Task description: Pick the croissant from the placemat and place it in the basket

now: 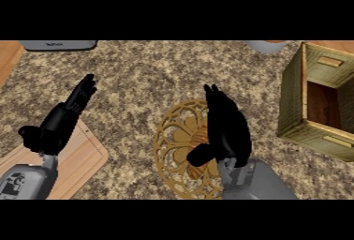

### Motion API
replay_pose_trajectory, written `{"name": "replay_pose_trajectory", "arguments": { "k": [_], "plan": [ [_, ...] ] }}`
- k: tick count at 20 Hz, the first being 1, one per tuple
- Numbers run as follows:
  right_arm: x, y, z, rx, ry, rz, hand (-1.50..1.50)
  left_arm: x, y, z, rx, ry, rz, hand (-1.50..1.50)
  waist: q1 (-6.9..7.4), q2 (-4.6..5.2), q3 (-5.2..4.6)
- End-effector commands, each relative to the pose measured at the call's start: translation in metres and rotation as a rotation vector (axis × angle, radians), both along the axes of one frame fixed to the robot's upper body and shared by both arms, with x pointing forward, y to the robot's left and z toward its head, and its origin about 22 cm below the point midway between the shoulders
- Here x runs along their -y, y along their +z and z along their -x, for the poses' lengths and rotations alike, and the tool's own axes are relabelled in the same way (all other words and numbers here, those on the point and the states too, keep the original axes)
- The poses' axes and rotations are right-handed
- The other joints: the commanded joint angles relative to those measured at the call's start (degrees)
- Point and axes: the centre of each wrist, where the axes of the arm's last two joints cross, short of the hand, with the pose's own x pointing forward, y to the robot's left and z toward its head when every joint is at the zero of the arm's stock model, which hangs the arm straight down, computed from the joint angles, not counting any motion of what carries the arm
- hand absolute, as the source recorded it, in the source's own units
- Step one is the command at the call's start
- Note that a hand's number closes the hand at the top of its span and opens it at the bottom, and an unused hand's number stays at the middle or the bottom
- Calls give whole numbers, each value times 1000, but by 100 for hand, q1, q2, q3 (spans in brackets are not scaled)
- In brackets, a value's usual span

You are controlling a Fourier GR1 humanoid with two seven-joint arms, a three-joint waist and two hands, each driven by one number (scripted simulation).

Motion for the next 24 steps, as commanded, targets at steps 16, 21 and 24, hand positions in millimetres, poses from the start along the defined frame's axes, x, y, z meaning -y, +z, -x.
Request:
{"name": "replay_pose_trajectory", "arguments": {
  "k": [16, 21, 24],
  "plan": [
    [21, 63, 60, -44, -156, -29, -150, 4, 4, 13, 32, -23, 17, 0, 181, 128, 34],
    [19, 31, 76, -15, -146, -45, -150, 6, 13, 10, 30, -50, -8, 0, 190, 134, 39],
    [37, 25, 59, -11, -157, -28, -150, -4, -10, 11, 23, -15, -9, 0, 186, 149, 38]
  ]
}}
